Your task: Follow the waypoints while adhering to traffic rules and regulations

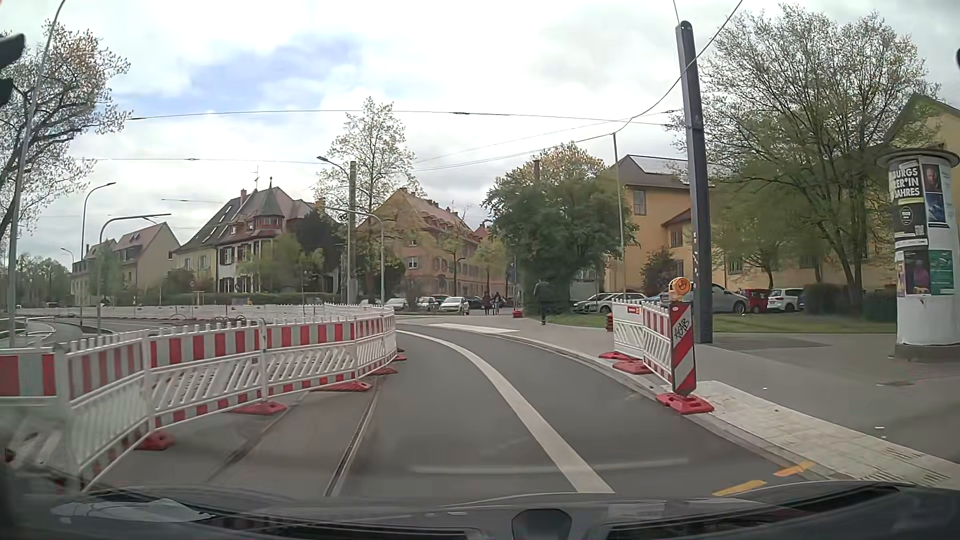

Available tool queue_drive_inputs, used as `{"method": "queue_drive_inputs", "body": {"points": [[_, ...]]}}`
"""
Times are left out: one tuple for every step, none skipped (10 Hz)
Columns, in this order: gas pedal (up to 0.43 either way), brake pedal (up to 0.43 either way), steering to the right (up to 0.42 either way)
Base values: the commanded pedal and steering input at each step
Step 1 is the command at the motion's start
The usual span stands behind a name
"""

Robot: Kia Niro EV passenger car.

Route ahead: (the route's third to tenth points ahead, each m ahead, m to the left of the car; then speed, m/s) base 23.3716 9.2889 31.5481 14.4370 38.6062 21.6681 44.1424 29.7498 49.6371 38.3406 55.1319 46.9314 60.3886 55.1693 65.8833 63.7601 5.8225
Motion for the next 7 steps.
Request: {"method": "queue_drive_inputs", "body": {"points": [[0.067, 0.000, 0.032], [0.067, 0.000, 0.028], [0.067, 0.000, 0.024], [0.067, 0.000, 0.016], [0.087, 0.000, 0.012], [0.098, 0.000, 0.008], [0.098, 0.000, 0.004]]}}
